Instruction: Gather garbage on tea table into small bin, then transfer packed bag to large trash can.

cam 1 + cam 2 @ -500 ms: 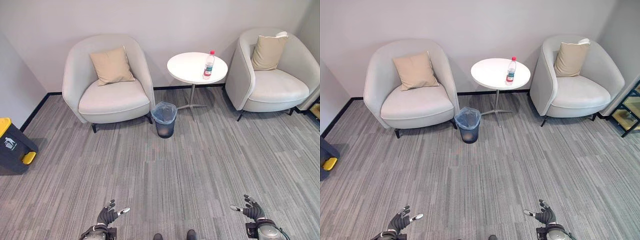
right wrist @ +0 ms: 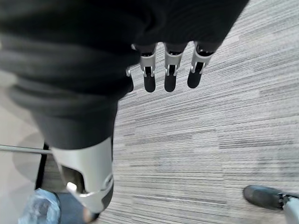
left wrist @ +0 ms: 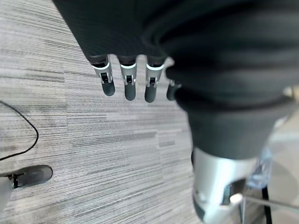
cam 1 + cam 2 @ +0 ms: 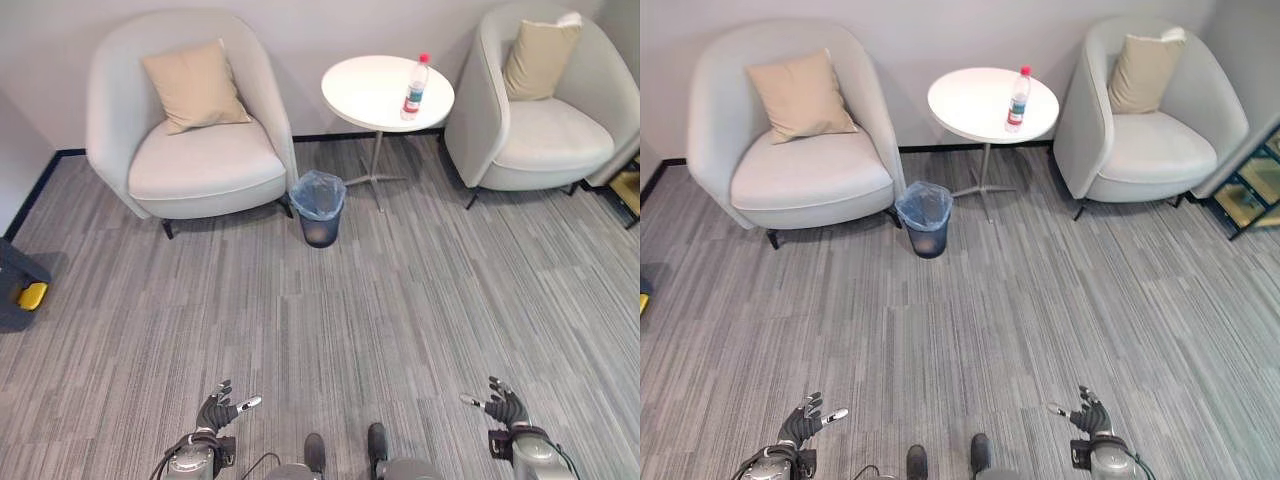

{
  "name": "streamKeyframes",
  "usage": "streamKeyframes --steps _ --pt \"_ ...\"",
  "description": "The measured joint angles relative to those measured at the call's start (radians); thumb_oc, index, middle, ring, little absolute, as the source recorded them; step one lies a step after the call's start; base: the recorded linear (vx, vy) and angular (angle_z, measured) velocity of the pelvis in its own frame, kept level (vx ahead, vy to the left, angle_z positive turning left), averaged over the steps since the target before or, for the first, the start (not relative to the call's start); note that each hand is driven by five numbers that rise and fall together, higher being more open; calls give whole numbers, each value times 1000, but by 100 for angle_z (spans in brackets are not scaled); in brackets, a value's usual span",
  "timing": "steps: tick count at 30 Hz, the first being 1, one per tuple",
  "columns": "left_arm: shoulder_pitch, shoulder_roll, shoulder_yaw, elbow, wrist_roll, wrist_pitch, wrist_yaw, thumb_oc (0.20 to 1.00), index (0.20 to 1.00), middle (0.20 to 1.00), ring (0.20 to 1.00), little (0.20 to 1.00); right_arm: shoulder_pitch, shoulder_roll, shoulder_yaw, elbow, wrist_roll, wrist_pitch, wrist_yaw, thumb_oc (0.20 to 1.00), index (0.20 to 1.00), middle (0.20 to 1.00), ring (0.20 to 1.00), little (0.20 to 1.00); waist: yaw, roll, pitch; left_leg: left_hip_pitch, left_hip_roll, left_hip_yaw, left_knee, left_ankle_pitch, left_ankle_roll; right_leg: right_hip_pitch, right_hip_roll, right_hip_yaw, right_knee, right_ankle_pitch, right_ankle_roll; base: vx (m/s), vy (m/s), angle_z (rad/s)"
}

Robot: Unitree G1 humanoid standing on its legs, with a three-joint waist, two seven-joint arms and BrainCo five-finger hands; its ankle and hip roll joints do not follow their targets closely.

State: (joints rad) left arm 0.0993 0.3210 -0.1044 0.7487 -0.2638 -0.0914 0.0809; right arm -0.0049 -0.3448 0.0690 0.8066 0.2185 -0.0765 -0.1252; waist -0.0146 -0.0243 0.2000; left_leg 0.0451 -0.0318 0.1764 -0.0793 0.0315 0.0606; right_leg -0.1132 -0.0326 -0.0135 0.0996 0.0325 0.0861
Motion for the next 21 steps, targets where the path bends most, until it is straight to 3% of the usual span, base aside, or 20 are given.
streamKeyframes --steps 5,8,9,10,11,13,14,15,16,17,18,19,20,21 --pt "-45 -1 -1 14 0 0 7 1000 1000 1000 1000 1000 -18 3 13 -12 0 2 -1 1000 1000 1000 1000 1000 -9 4 16 17 10 22 0 -44 3 -122 -75 -116 14 -18 25 213 -80 -26" --pt "-42 -1 -4 18 0 0 7 1000 1000 1000 1000 1000 -11 6 39 -32 -1 7 -3 1000 1000 1000 1000 1000 -17 -11 20 76 14 27 -1 -75 -19 -155 -132 -252 -74 4 35 212 -134 1" --pt "-27 -5 -6 15 0 -1 6 1000 1000 1000 1000 1000 5 3 36 -41 -1 9 -4 1000 1000 1000 1000 1000 -23 -14 14 127 26 12 -1 -108 -54 -133 -138 -264 -59 64 19 453 -325 38" --pt "-14 -20 -13 10 0 -1 6 1000 1000 1000 1000 1000 37 -7 36 -66 -1 8 -5 1000 1000 1000 1000 1000 -35 29 -5 158 87 -18 0 -133 -87 -101 -77 -265 -50 106 1 426 -330 58" --pt "-14 -29 -12 11 0 -1 7 1000 1000 1000 1000 1000 43 -5 36 -67 -1 8 -5 1000 1000 1000 1000 1000 -36 50 -8 162 124 -39 42 -137 -108 -68 -36 -263 -56 91 -23 310 -249 52" --pt "-19 -39 -13 8 0 -2 6 1000 1000 1000 1000 1000 42 -8 36 -74 -1 4 -4 1000 1000 1000 1000 1000 -31 24 -22 116 145 -68 203 -138 -114 -10 -15 -262 -84 103 -86 201 -236 10" --pt "-16 -47 -13 9 0 -2 5 1000 1000 1000 1000 1000 27 -20 37 -87 -1 -9 -5 1000 1000 1000 1000 1000 -30 23 -28 94 152 -77 250 -133 -132 3 -3 -259 -88 92 -138 288 -316 -15" --pt "-18 -58 -15 14 0 -1 6 1000 1000 1000 1000 1000 15 -36 39 -93 -1 -24 -4 1000 1000 1000 1000 1000 -34 39 -36 94 170 -93 271 -108 -165 14 16 -264 -86 59 -132 233 -218 7" --pt "-30 -60 -23 14 0 -1 5 1000 1000 1000 1000 1000 18 -41 36 -99 -1 -26 -5 1000 1000 1000 1000 1000 -45 37 -35 55 180 -108 364 -110 -170 39 26 -268 -106 53 -138 211 -159 9" --pt "-51 -61 -29 17 0 -1 3 1000 1000 1000 1000 1000 11 -36 41 -91 -1 -22 -5 1000 1000 1000 1000 1000 -31 17 -37 -46 187 -118 552 -138 -201 81 39 -257 -151 69 -178 212 -128 -14" --pt "-58 -57 -48 15 0 -1 -1 1000 1000 1000 1000 1000 4 -37 43 -91 -1 -23 -4 1000 1000 1000 1000 1000 -23 9 -36 -82 169 -123 541 -160 -202 89 40 -251 -156 68 -181 207 -63 -25" --pt "-74 -57 -54 9 0 -1 -4 1000 1000 1000 1000 1000 -4 -38 40 -90 0 -22 -5 1000 1000 1000 1000 1000 -29 -4 -28 -146 134 -113 449 -162 -197 112 40 -257 -181 55 -191 297 -37 -18" --pt "-82 -49 -53 0 0 -2 -4 1000 1000 1000 1000 1000 2 -36 45 -89 0 -20 -3 1000 1000 1000 1000 1000 -28 -14 -21 -188 100 -109 287 -134 -176 121 43 -260 -181 47 -185 294 -3 7" --pt "-82 -45 -53 1 1 -1 -5 1000 1000 1000 1000 1000 2 -34 46 -87 0 -19 -4 1000 1000 1000 1000 1000 -26 -19 -16 -221 90 -108 234 -109 -178 129 43 -259 -183 29 -178 363 27 13"
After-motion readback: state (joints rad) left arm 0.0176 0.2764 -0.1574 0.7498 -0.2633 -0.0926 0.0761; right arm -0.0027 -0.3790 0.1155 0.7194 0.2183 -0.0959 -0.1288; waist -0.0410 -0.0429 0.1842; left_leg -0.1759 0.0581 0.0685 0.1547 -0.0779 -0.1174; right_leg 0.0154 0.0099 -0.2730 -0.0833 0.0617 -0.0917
